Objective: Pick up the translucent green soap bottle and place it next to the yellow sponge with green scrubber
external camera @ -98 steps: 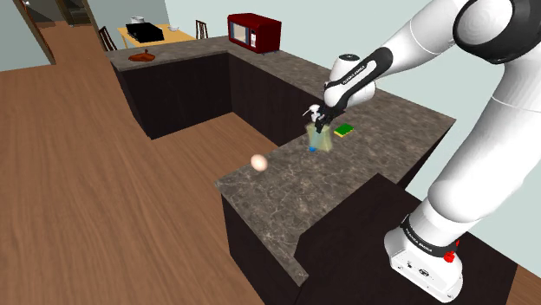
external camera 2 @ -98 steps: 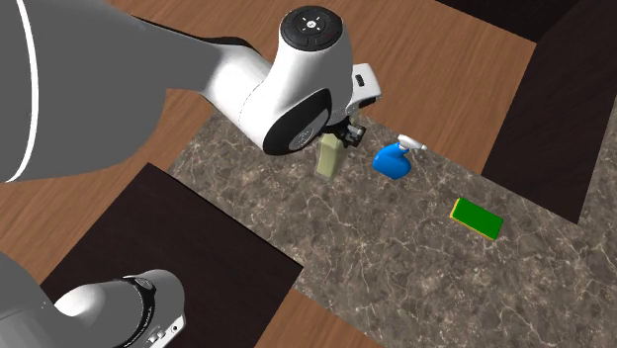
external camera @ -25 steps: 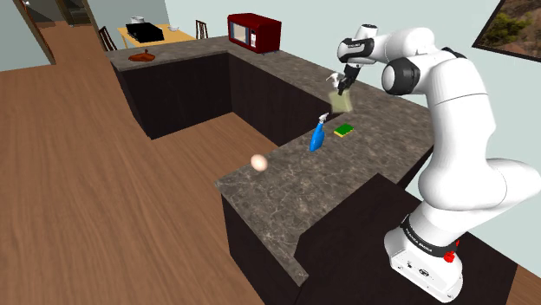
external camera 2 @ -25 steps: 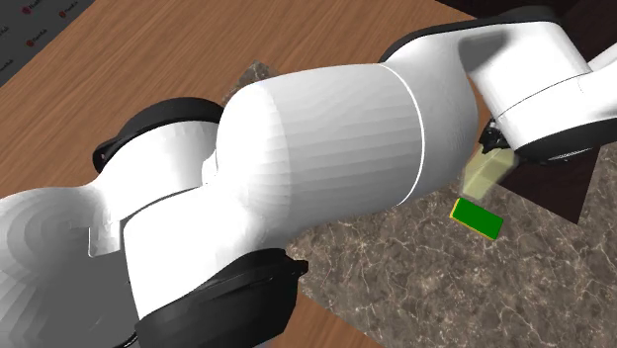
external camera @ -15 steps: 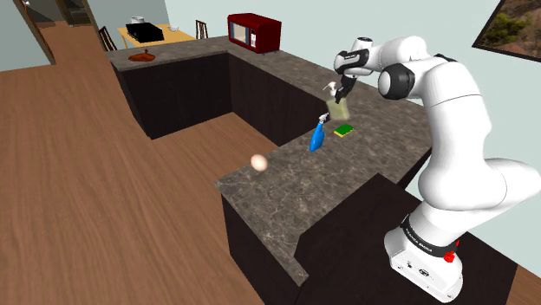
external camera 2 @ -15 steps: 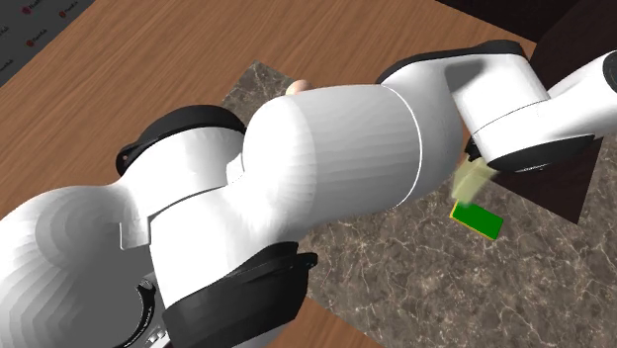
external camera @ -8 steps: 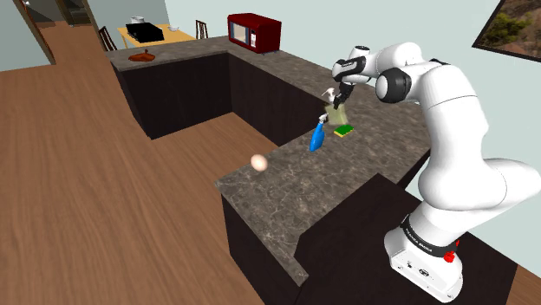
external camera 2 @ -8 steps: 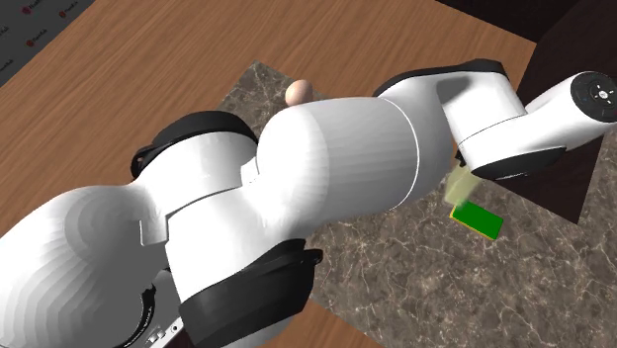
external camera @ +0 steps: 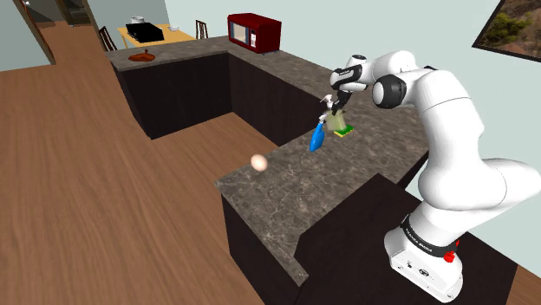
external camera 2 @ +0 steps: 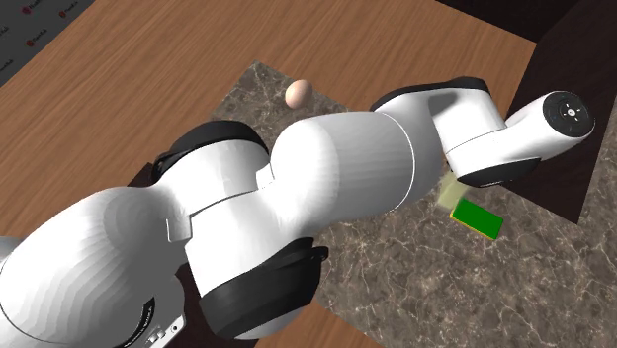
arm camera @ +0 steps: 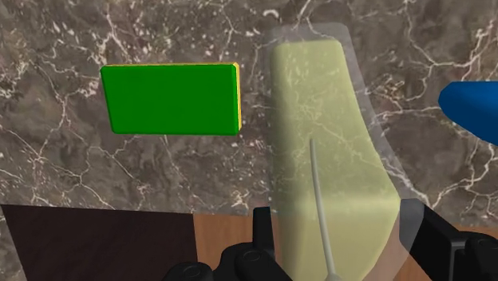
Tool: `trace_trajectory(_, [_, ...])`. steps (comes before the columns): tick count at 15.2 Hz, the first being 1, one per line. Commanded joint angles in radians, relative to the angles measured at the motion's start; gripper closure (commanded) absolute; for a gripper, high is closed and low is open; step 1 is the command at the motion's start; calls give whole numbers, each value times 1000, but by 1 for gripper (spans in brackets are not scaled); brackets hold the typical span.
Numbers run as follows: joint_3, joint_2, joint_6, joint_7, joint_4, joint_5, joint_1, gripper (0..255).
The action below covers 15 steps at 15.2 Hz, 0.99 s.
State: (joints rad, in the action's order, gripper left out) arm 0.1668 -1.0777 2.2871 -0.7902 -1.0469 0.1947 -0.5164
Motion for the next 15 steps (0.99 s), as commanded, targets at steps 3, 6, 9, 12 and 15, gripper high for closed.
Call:
trace_trajectory(3, [-4, -42, 22, -2, 21, 3, -5, 255])
trace_trajectory(6, [-7, -75, 37, -2, 40, 4, -7, 255])
trace_trajectory(9, [-9, -109, 49, -1, 62, 6, -10, 255])
trace_trajectory(12, [-11, -138, 57, 0, 84, 6, -13, 255])
trace_trajectory(15, [-11, -138, 57, 0, 84, 6, -13, 255])
